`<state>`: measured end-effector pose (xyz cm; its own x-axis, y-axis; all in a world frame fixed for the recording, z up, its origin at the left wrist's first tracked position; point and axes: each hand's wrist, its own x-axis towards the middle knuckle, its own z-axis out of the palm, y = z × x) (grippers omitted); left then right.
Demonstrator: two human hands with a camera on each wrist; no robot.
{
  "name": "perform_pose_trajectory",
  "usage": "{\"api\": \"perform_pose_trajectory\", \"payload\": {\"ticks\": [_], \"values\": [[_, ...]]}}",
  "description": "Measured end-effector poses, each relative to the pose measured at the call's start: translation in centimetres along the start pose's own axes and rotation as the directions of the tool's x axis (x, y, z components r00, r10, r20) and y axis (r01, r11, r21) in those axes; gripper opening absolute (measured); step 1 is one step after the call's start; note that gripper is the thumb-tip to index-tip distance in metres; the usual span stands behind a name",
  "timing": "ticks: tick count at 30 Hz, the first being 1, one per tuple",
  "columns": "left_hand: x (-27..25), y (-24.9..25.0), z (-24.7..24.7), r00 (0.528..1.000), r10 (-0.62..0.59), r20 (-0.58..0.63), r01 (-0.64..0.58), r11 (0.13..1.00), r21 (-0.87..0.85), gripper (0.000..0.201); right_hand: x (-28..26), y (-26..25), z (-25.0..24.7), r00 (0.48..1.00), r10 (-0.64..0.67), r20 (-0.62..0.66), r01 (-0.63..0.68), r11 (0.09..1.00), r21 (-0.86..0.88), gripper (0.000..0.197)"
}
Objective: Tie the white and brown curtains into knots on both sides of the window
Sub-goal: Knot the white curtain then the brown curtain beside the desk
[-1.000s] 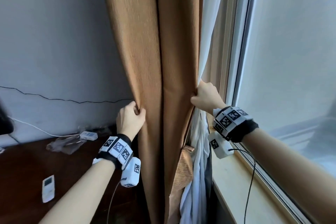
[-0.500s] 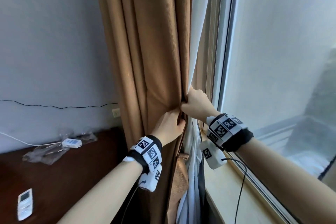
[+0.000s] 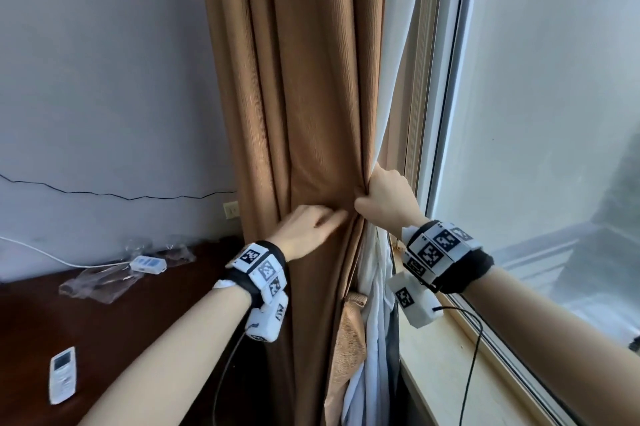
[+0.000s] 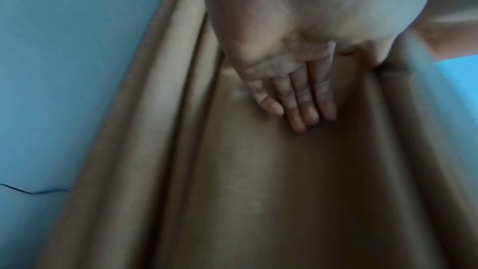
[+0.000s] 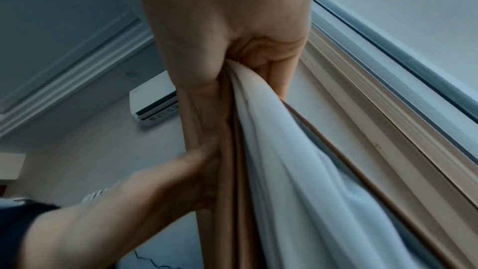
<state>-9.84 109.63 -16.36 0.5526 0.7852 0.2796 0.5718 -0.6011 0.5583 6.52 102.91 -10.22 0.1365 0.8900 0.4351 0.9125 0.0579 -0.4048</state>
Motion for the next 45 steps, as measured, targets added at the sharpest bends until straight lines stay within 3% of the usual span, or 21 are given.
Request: {"api": "perform_pose_trajectory", "payload": {"ticks": [2, 4, 6, 7, 8, 11, 13, 17, 23, 27, 29, 32, 34, 35, 37, 39, 41, 45], "values": [[0.1, -3.1, -1.8, 0.972, -0.111, -0.206, 0.076, 0.982, -0.170, 0.062, 0.0, 0.4, 0.0, 1.000, -0.005, -0.010, 0.005, 1.000, 0.010, 0.021], [0.6, -6.7, -2.9, 0.873, -0.309, -0.376, 0.161, 0.913, -0.376, 0.044, 0.3, 1.0, -0.1, 1.000, 0.006, 0.008, -0.006, 1.000, 0.022, 0.020], [1.2, -9.2, -2.9, 0.830, -0.438, -0.345, 0.278, 0.862, -0.424, 0.023, 0.5, 1.4, -0.4, 0.999, 0.027, 0.035, -0.028, 0.999, 0.035, 0.019], [1.4, -9.8, -2.7, 0.838, -0.457, -0.300, 0.320, 0.855, -0.408, 0.013, 0.6, 1.5, -0.5, 0.999, 0.032, 0.044, -0.034, 0.999, 0.042, 0.019], [1.7, -10.2, -2.2, 0.852, -0.452, -0.265, 0.338, 0.861, -0.381, 0.018, 0.6, 1.6, -0.5, 0.998, 0.035, 0.048, -0.037, 0.998, 0.045, 0.019], [3.1, -9.5, -0.7, 0.867, -0.459, -0.195, 0.396, 0.871, -0.289, 0.051, 0.5, 1.7, -0.5, 0.998, 0.051, 0.041, -0.053, 0.998, 0.035, 0.019], [3.8, -8.8, 0.2, 0.869, -0.457, -0.188, 0.396, 0.872, -0.287, 0.061, 0.4, 1.4, -0.4, 0.998, 0.044, 0.049, -0.045, 0.999, 0.030, 0.021], [4.2, -7.4, 0.9, 0.826, -0.428, -0.368, 0.366, 0.902, -0.228, 0.020, 0.6, 1.2, -0.6, 0.997, 0.034, 0.065, -0.035, 0.999, 0.006, 0.029], [-0.5, -8.5, -2.2, 0.723, -0.474, -0.502, 0.436, 0.878, -0.200, 0.021, 1.2, 2.2, -0.9, 0.995, 0.086, 0.059, -0.085, 0.996, -0.018, 0.020], [-4.2, -10.0, -4.8, 0.587, -0.499, -0.637, 0.505, 0.841, -0.194, 0.023, 1.4, 2.2, -0.6, 0.995, 0.085, 0.049, -0.085, 0.996, -0.005, 0.023], [-5.7, -10.3, -5.6, 0.470, -0.519, -0.714, 0.546, 0.807, -0.227, 0.024, 1.5, 1.8, -0.5, 0.995, 0.088, 0.052, -0.088, 0.996, -0.003, 0.023], [-7.6, -11.1, -7.4, 0.239, -0.576, -0.782, 0.557, 0.740, -0.375, 0.033, 1.5, 1.6, -0.3, 0.995, 0.085, 0.045, -0.086, 0.996, 0.008, 0.024], [-8.5, -12.6, -9.0, 0.145, -0.583, -0.799, 0.545, 0.721, -0.428, 0.037, 1.4, 1.7, -0.4, 0.995, 0.097, 0.034, -0.097, 0.995, 0.015, 0.028], [-8.9, -13.2, -9.6, 0.127, -0.583, -0.803, 0.543, 0.718, -0.435, 0.038, 1.3, 1.7, -0.5, 0.994, 0.102, 0.031, -0.103, 0.994, 0.019, 0.030], [-9.6, -13.6, -9.9, 0.125, -0.560, -0.819, 0.569, 0.717, -0.403, 0.040, 1.1, 1.6, -0.6, 0.993, 0.110, 0.030, -0.111, 0.993, 0.025, 0.031], [-10.0, -12.5, -8.9, 0.194, -0.485, -0.853, 0.582, 0.756, -0.299, 0.039, 0.9, 1.3, -0.6, 0.993, 0.112, 0.024, -0.112, 0.993, 0.022, 0.027], [-10.5, -10.4, -6.8, 0.319, -0.358, -0.877, 0.528, 0.836, -0.149, 0.029, 0.8, 0.7, -0.3, 0.993, 0.112, 0.023, -0.113, 0.994, 0.013, 0.022], [-10.3, -5.1, -1.2, 0.692, -0.072, -0.719, 0.262, 0.952, 0.157, 0.022, 0.5, -0.7, 0.0, 0.994, 0.100, 0.032, -0.100, 0.995, 0.012, 0.026]]}}
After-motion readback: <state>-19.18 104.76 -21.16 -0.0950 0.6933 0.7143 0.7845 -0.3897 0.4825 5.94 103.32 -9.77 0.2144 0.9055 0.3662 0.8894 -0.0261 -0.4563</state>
